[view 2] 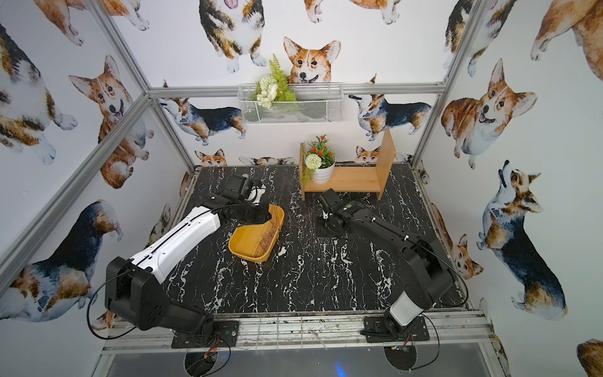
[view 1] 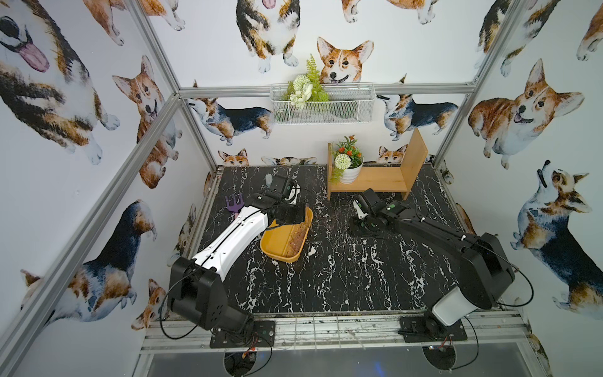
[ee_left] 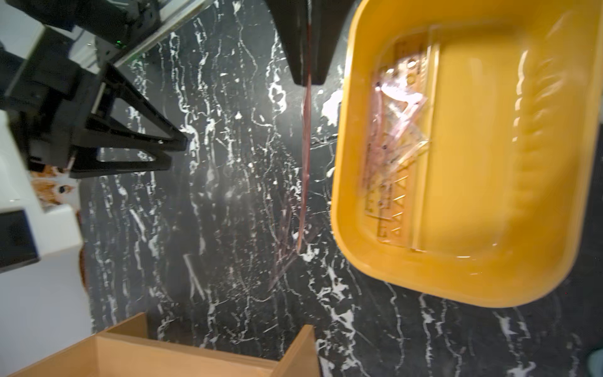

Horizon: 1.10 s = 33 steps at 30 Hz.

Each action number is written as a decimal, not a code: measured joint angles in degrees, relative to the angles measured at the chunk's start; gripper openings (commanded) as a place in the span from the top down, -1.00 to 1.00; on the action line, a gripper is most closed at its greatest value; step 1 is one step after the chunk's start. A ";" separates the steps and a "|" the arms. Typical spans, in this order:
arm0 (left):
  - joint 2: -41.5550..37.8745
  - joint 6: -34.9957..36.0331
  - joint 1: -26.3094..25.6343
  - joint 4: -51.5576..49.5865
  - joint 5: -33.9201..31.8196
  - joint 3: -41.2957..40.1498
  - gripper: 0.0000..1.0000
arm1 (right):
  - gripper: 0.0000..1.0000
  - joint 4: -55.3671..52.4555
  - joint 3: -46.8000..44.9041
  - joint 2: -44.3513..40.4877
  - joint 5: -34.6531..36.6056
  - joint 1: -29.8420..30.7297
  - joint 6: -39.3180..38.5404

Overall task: Put the scattered rulers into the storage box
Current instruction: Place the ruler in the storage box, then move the ruler to the center of the board.

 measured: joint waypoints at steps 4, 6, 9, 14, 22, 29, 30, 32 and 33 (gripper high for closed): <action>1.44 4.52 1.46 -5.35 -4.50 1.99 1.00 | -0.03 0.09 2.91 3.50 -0.04 2.21 -0.07; 2.75 6.34 1.51 -7.56 -6.97 2.99 1.00 | -0.04 0.11 3.96 4.87 -0.31 2.80 -0.07; 4.76 8.24 1.51 -9.90 -10.08 4.09 1.00 | -0.05 0.11 5.09 6.56 -0.02 2.80 -0.02; 8.31 9.14 1.25 -12.04 -14.32 5.38 1.00 | -0.07 0.15 7.82 10.05 1.60 2.80 0.00; 11.28 8.22 0.24 -13.51 -22.03 6.10 0.11 | -0.15 0.72 12.33 17.68 6.47 2.80 0.94; 8.11 6.40 0.28 -13.18 -25.53 5.84 0.08 | -0.24 1.38 17.31 22.77 9.90 2.80 2.38; 6.88 5.88 0.28 -12.94 -25.53 5.60 0.08 | -0.24 1.42 18.08 23.37 10.47 2.80 2.60; 4.46 5.18 0.28 -11.82 -25.27 4.72 0.08 | -0.25 1.36 19.45 24.35 11.85 2.80 3.15; 3.06 4.55 0.28 -11.19 -24.65 4.00 0.08 | -0.25 1.38 20.28 24.90 12.55 2.80 3.63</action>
